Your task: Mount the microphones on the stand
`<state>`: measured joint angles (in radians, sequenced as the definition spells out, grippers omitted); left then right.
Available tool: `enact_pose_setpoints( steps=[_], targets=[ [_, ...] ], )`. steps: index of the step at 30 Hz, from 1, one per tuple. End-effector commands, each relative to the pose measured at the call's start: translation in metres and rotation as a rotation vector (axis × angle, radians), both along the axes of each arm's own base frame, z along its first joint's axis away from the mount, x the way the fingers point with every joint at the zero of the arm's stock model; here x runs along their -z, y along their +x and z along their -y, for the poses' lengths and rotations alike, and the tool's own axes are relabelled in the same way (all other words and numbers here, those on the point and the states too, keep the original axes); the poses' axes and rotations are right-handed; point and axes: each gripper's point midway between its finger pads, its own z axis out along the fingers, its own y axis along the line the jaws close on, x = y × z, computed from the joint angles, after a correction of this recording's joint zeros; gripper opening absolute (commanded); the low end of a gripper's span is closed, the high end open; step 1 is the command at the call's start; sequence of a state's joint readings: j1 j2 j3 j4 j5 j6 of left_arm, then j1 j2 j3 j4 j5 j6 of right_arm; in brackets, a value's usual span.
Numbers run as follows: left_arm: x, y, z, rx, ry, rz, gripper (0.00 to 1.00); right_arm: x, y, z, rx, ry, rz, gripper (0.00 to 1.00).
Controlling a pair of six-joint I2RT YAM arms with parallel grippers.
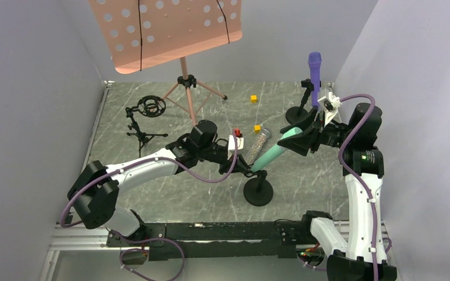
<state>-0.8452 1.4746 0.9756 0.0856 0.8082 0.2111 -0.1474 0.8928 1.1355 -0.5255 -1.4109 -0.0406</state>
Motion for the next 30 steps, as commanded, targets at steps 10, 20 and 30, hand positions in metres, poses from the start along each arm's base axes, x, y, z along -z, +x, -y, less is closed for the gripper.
enact_pose_setpoints(
  steps=[10, 20, 30],
  targets=[
    [-0.017, -0.006, 0.01, 0.036, -0.058, 0.016, 0.41, -0.002, -0.004, 0.0, -0.01, -0.005, 0.042, 0.11],
    [-0.017, -0.005, 0.009, 0.011, -0.062, 0.014, 0.39, -0.001, -0.005, 0.002, 0.017, -0.037, 0.069, 0.11],
    [-0.034, 0.006, -0.013, -0.06, -0.112, 0.038, 0.4, -0.013, -0.008, 0.007, 0.074, -0.089, 0.108, 0.11]
  ],
)
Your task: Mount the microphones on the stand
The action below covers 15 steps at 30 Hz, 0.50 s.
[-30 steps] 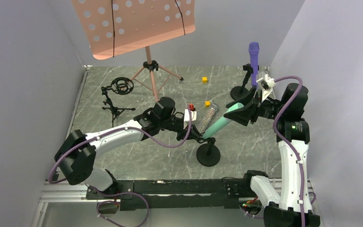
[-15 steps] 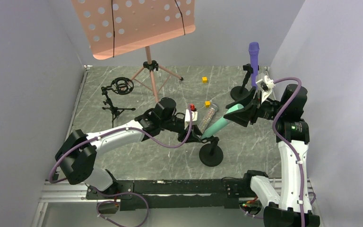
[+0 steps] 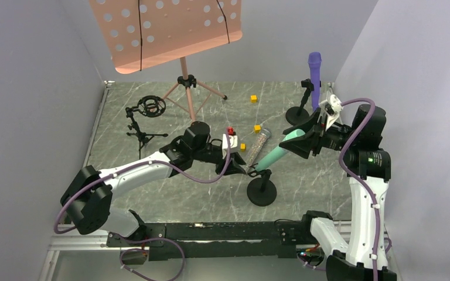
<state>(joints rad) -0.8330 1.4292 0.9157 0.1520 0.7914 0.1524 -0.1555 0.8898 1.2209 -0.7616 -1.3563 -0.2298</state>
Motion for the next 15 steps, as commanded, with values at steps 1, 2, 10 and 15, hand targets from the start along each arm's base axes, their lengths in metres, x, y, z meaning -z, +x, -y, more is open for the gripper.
enact_pose_setpoints(
  steps=[1, 2, 10, 15],
  targets=[
    [-0.03, 0.006, -0.007, -0.022, -0.083, 0.058, 0.41, -0.014, -0.002, 0.003, 0.023, -0.03, 0.079, 0.11],
    [-0.031, 0.006, -0.007, -0.023, -0.084, 0.059, 0.41, -0.014, -0.002, 0.003, 0.022, -0.027, 0.075, 0.11],
    [-0.034, 0.005, -0.004, 0.003, -0.097, 0.062, 0.34, 0.001, 0.002, 0.003, 0.013, 0.002, 0.023, 0.11],
    [-0.029, -0.002, 0.007, 0.055, -0.087, 0.058, 0.26, 0.007, 0.004, 0.004, 0.023, -0.006, 0.018, 0.11]
  ],
)
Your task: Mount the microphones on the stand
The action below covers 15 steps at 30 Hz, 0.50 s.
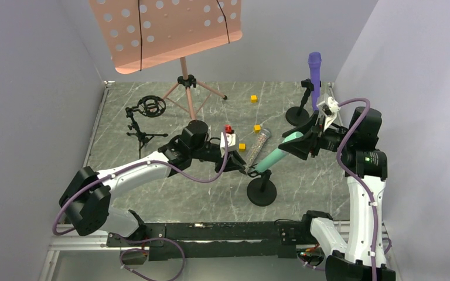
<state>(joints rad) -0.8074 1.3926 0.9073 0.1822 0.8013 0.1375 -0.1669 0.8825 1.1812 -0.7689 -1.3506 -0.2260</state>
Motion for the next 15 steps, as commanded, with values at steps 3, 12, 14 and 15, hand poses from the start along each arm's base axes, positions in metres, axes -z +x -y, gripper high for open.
enact_pose_setpoints(
  steps=[3, 12, 14, 15],
  targets=[
    [-0.009, -0.012, 0.02, 0.094, -0.029, 0.034, 0.24, -0.004, 0.003, 0.001, 0.008, -0.013, 0.058, 0.11],
    [-0.003, -0.008, 0.026, 0.073, -0.031, 0.022, 0.23, 0.0, 0.003, 0.002, 0.013, -0.02, 0.056, 0.11],
    [-0.002, -0.006, 0.027, 0.067, -0.029, 0.023, 0.23, 0.001, 0.003, 0.002, 0.014, -0.02, 0.054, 0.11],
    [-0.002, -0.006, 0.028, 0.066, -0.029, 0.022, 0.23, 0.001, 0.003, 0.002, 0.014, -0.02, 0.054, 0.11]
  ],
)
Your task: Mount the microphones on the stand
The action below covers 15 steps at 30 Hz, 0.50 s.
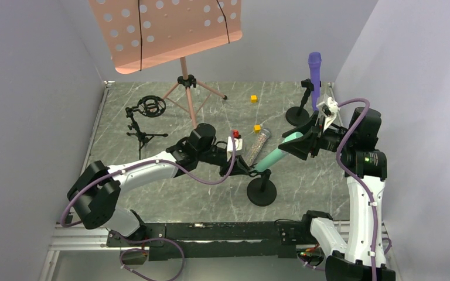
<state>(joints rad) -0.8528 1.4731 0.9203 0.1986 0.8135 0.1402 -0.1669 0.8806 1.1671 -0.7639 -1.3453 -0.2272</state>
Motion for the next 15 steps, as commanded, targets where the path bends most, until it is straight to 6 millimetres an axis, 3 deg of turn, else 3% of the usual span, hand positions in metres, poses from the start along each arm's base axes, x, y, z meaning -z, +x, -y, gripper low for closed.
enact_pose_setpoints(
  steps=[1, 9, 15],
  targets=[
    [-0.023, 0.005, 0.012, 0.009, -0.065, 0.052, 0.23, -0.003, 0.002, 0.002, 0.009, -0.018, 0.06, 0.11],
    [-0.024, 0.005, 0.013, 0.008, -0.072, 0.047, 0.23, -0.002, 0.003, 0.002, 0.007, -0.016, 0.058, 0.11],
    [-0.036, 0.009, 0.0, -0.004, -0.09, 0.058, 0.3, -0.002, 0.002, 0.002, 0.007, -0.017, 0.06, 0.11]
  ],
)
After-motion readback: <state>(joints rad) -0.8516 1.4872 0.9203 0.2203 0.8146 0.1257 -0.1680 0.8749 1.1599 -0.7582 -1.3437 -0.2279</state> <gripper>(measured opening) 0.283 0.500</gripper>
